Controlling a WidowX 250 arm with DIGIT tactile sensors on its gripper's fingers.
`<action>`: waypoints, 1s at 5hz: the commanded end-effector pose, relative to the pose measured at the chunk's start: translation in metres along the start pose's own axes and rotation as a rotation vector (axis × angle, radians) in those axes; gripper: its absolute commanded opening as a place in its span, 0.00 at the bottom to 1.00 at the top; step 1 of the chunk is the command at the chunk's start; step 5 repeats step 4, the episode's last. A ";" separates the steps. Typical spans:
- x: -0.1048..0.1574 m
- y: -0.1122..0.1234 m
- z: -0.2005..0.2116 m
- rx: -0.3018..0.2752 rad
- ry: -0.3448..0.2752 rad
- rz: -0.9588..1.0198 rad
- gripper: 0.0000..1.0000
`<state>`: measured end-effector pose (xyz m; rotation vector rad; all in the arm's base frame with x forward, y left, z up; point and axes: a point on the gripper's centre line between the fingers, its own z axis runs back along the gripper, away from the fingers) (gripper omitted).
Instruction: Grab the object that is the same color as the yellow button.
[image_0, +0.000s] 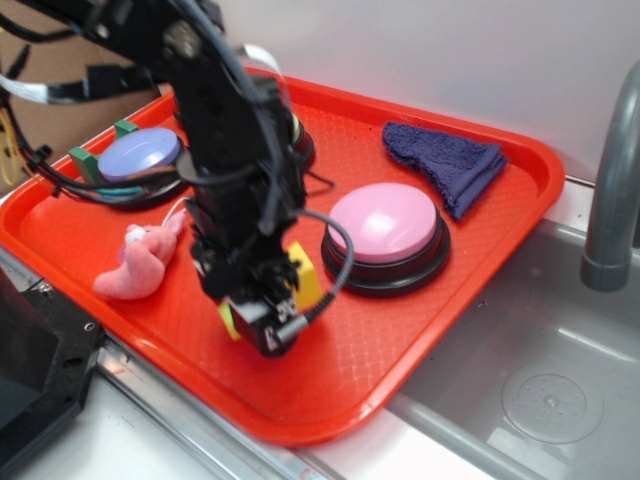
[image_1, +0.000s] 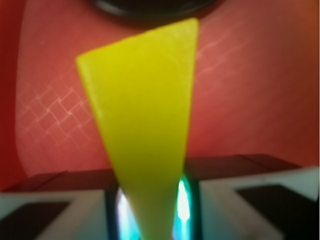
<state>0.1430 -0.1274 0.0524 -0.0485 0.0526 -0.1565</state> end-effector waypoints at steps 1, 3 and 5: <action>0.005 0.051 0.077 0.041 -0.079 0.097 0.00; 0.011 0.102 0.128 -0.015 -0.176 0.214 0.00; 0.011 0.107 0.137 -0.016 -0.212 0.195 0.00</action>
